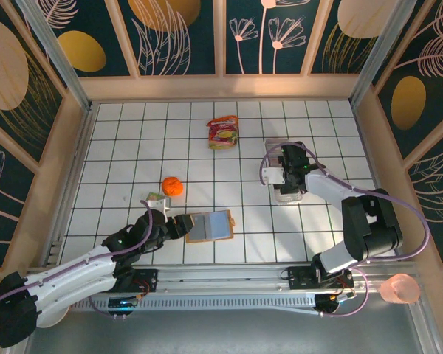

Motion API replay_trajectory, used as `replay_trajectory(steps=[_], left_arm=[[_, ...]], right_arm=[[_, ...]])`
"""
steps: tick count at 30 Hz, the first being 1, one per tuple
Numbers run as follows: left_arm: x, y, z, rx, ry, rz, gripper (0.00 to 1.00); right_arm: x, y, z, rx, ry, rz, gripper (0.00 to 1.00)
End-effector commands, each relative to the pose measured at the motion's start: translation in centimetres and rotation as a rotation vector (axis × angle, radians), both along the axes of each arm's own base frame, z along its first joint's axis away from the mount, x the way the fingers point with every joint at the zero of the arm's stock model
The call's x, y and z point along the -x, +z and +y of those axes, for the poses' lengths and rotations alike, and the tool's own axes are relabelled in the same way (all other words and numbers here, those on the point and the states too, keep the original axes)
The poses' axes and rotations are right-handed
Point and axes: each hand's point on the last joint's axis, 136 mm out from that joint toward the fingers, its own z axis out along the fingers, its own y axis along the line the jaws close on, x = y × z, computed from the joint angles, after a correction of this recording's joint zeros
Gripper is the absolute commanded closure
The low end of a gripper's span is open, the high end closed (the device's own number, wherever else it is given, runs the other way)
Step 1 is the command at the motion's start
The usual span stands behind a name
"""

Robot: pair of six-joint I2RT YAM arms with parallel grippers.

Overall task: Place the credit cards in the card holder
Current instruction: Pick up the credit card from the storage box.

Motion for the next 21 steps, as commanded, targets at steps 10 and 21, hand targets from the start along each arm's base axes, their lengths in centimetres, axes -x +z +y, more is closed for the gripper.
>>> replay_trajectory(steps=[10, 21], left_arm=[[0.4, -0.3, -0.3, 0.025, -0.012, 0.017, 0.49], [0.5, -0.3, -0.3, 0.029, -0.014, 0.020, 0.50]], right_arm=[[0.1, 3.0, -0.2, 0.004, 0.011, -0.067, 0.50], [0.5, 2.4, -0.3, 0.012, 0.017, -0.040, 0.75]])
